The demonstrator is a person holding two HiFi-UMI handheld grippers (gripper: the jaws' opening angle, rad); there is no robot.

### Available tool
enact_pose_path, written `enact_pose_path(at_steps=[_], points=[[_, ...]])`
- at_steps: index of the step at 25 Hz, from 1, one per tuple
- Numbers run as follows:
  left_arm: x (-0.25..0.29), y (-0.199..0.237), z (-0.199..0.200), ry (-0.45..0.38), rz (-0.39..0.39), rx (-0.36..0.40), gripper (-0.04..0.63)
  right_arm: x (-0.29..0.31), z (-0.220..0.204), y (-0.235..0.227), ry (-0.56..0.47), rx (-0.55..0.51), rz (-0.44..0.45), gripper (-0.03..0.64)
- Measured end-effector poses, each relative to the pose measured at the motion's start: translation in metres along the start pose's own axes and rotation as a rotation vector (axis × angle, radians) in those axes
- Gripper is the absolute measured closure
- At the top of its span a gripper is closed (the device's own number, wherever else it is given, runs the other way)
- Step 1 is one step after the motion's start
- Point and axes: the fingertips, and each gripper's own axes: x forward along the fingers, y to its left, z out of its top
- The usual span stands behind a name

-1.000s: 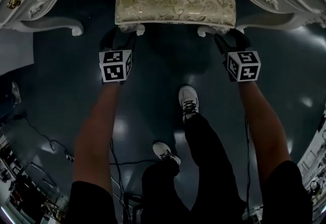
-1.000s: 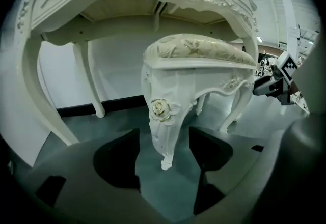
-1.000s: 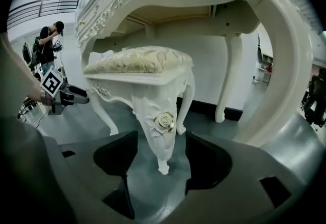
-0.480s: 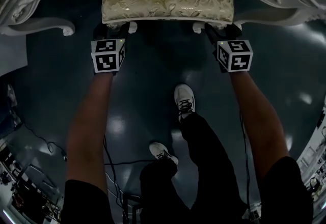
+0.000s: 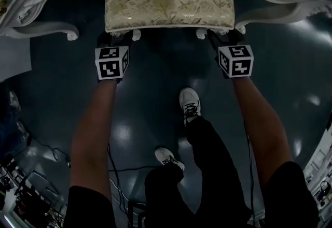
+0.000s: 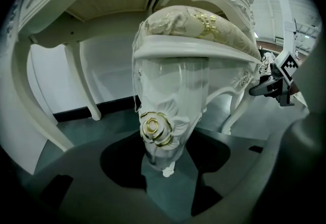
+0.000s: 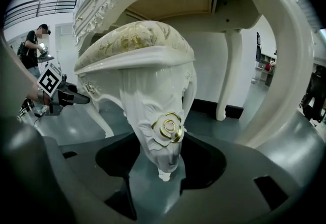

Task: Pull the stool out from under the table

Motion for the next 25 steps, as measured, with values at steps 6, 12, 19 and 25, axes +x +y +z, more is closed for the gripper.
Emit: enact_pose_path(at_steps=[6, 12, 19, 25], points=[[0.003, -0.003, -0.004, 0.045, -0.02, -0.025, 0.339, -0.002, 0.0, -0.002, 0.04, -0.009, -0.008, 0.348], [0.01, -0.012, -0.019, 0.096, -0.048, -0.065, 0.34, -0.001, -0.008, -0.005, 0.112, -0.027, -0.009, 0.35], [0.001, -0.018, -0.019, 0.128, -0.058, -0.078, 0.341, -0.011, -0.004, -0.007, 0.155, -0.045, -0.005, 0.35], [-0.002, -0.02, -0.022, 0.162, -0.077, -0.082, 0.341, -0.016, -0.006, -0.004, 0.211, -0.041, -0.01, 0.351]])
